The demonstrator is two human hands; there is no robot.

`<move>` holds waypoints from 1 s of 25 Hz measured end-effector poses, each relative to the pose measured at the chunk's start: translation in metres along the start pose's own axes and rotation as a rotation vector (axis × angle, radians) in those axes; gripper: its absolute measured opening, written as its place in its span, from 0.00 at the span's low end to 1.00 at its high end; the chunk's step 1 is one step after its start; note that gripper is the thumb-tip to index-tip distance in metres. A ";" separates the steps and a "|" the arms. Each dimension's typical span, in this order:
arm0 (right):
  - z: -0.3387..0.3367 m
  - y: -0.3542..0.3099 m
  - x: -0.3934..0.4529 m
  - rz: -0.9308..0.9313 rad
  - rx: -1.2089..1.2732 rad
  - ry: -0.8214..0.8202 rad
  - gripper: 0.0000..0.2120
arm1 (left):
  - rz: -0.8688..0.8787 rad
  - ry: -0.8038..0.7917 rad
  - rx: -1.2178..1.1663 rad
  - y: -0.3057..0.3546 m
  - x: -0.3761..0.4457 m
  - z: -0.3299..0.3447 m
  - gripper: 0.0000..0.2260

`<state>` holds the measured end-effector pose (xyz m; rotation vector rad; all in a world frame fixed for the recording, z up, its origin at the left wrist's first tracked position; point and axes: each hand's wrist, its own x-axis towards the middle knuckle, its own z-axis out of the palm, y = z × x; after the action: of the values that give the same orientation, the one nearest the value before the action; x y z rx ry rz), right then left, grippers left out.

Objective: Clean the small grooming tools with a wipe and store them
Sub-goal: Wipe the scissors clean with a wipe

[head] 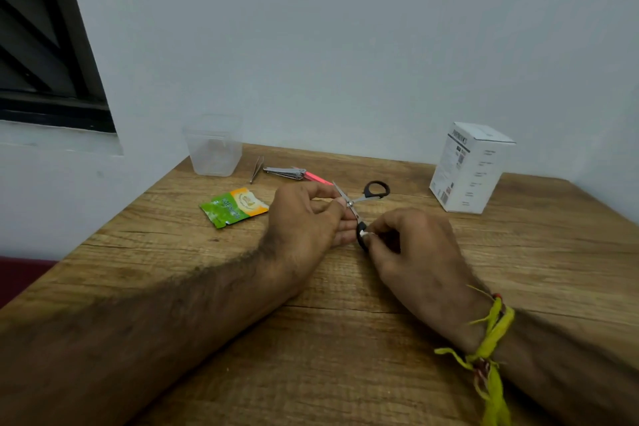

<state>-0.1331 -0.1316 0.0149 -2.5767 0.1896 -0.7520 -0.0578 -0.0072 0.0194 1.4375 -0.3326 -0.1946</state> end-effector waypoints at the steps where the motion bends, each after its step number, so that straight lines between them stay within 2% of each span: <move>1: -0.001 -0.001 0.002 0.064 0.067 -0.004 0.04 | 0.006 0.010 0.004 0.000 -0.001 0.001 0.04; 3: -0.002 -0.001 0.006 0.141 0.192 -0.047 0.04 | 0.011 0.031 0.003 0.001 0.000 -0.001 0.03; 5: -0.006 0.000 0.009 0.097 0.195 -0.140 0.04 | -0.003 0.044 0.002 0.000 0.001 -0.002 0.03; 8: -0.016 0.003 0.010 -0.099 0.047 -0.273 0.04 | -0.027 0.036 0.019 -0.001 -0.001 -0.002 0.04; 11: -0.020 0.006 0.013 -0.316 -0.250 -0.379 0.07 | -0.020 0.029 0.061 -0.004 0.000 -0.003 0.06; 13: -0.014 0.005 0.011 -0.278 -0.252 -0.353 0.07 | -0.005 0.022 0.086 -0.005 0.000 -0.004 0.06; 16: -0.003 0.000 0.006 0.035 0.097 -0.178 0.05 | 0.011 0.025 0.077 -0.005 -0.001 -0.004 0.05; 18: -0.002 0.001 0.008 0.085 0.153 -0.158 0.04 | 0.013 0.025 0.068 -0.002 0.001 -0.003 0.05; 23: -0.022 0.011 0.015 -0.246 0.012 -0.351 0.05 | -0.003 0.002 0.128 -0.003 0.006 -0.001 0.05; 25: -0.026 0.014 0.016 -0.392 -0.164 -0.416 0.06 | -0.008 -0.033 0.139 -0.004 0.006 -0.001 0.04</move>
<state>-0.1338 -0.1579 0.0354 -2.8960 -0.4098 -0.3150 -0.0513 -0.0085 0.0159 1.5747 -0.3729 -0.2054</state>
